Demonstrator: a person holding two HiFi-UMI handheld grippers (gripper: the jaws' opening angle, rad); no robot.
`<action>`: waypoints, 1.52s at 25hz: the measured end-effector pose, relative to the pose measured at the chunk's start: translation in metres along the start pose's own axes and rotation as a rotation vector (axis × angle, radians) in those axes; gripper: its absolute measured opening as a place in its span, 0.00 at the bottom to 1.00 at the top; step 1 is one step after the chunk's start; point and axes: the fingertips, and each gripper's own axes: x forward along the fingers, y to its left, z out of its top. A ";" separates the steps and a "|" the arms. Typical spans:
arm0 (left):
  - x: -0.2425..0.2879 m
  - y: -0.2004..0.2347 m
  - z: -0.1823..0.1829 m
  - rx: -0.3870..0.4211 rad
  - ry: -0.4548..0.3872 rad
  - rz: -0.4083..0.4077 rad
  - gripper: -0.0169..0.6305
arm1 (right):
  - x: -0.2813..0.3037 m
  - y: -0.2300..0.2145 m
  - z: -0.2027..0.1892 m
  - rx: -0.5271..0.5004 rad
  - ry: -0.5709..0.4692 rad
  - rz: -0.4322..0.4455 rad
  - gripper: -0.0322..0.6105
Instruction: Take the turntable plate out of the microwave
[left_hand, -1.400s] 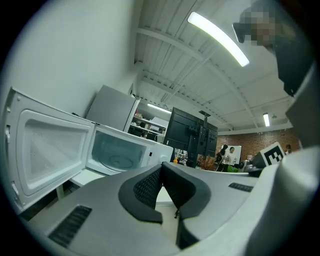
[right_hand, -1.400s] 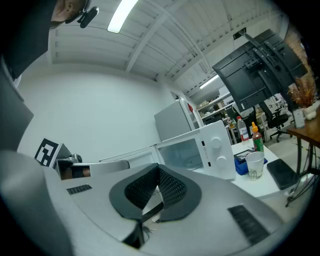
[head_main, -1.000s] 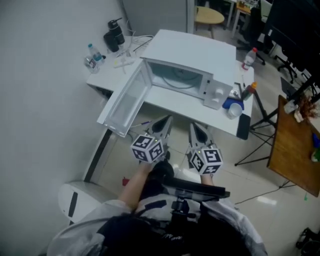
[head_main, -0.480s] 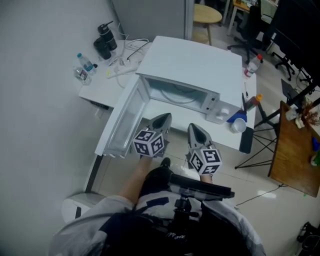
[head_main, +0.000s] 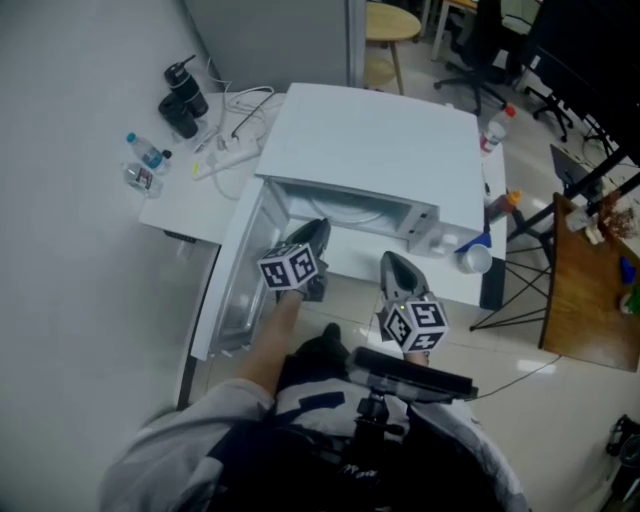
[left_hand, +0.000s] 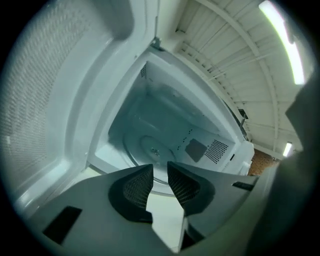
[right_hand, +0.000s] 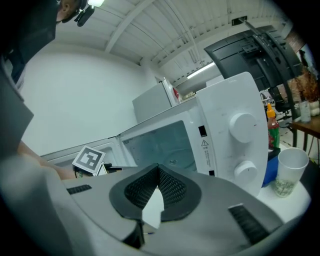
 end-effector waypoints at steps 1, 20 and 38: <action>0.005 0.004 -0.001 -0.024 0.017 0.003 0.14 | 0.002 -0.003 0.000 0.001 0.000 -0.008 0.03; 0.043 0.019 -0.026 -0.297 0.170 0.002 0.13 | 0.015 -0.024 -0.019 0.035 0.032 -0.093 0.03; 0.042 0.031 -0.015 -0.588 -0.007 -0.020 0.06 | 0.006 -0.034 -0.031 0.047 0.053 -0.118 0.03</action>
